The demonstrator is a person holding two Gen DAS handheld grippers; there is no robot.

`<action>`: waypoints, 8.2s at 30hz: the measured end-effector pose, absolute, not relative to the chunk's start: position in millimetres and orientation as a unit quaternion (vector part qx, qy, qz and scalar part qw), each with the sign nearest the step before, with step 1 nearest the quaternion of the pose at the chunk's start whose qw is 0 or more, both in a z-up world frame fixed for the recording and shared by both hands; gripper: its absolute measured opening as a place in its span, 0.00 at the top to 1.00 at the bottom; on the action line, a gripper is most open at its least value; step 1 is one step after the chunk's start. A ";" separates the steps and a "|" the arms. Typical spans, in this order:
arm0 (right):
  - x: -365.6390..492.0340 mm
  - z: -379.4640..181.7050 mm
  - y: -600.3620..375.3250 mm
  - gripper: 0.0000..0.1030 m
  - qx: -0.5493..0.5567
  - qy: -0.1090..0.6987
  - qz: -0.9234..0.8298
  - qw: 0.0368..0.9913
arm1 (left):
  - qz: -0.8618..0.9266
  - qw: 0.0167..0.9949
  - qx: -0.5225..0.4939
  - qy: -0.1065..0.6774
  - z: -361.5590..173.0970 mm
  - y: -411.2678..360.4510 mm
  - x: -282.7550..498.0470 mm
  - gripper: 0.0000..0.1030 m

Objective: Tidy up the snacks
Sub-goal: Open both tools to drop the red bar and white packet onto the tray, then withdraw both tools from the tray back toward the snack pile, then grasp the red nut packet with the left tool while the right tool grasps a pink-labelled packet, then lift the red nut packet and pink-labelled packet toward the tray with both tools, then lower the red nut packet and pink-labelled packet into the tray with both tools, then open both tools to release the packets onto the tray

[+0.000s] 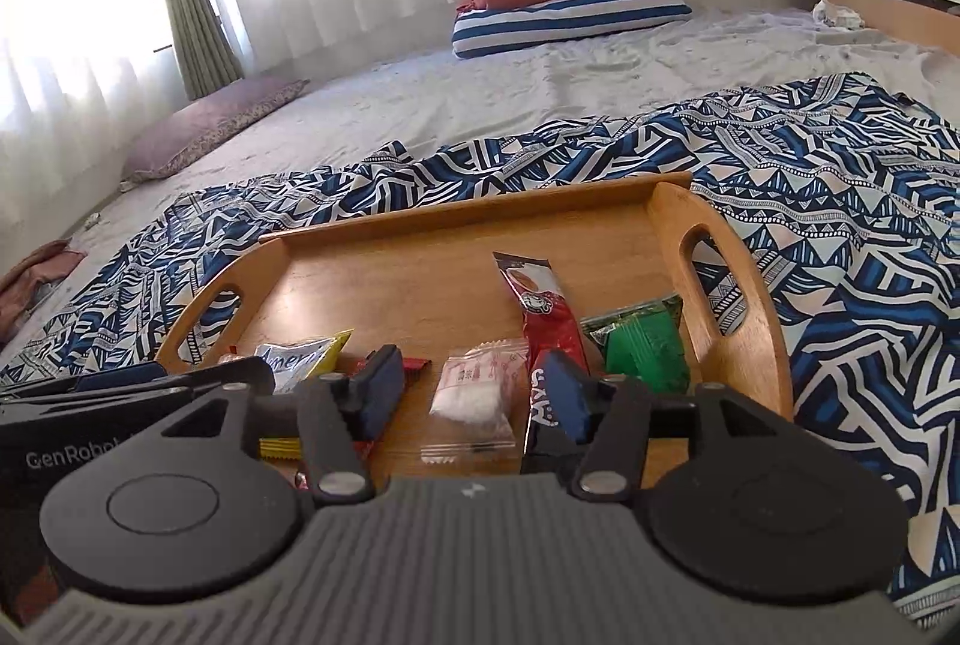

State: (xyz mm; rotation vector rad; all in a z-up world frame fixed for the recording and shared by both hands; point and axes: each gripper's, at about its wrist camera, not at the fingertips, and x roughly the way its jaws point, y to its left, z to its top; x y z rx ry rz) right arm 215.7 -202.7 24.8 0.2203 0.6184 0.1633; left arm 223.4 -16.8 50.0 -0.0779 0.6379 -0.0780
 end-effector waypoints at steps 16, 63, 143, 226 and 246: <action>167.2 43.7 -188.9 0.15 0.047 0.281 0.079 0.955 | -0.030 0.949 -0.037 0.310 53.1 5.7 169.9 0.11; 59.3 7.4 -184.6 0.00 -0.032 0.294 0.072 0.952 | -0.031 0.944 -0.028 0.327 10.2 34.8 70.2 0.04; 55.4 28.1 -168.0 0.69 -0.042 0.268 0.073 0.960 | -0.031 0.947 -0.064 0.313 41.5 27.8 74.7 0.58; 340.7 6.8 -253.6 0.67 0.059 0.393 0.009 0.918 | -0.004 0.928 -0.037 0.372 15.0 23.2 352.9 0.58; 321.6 24.1 -261.3 0.44 0.092 0.378 0.011 0.921 | -0.010 0.935 -0.027 0.353 37.6 21.0 329.8 0.24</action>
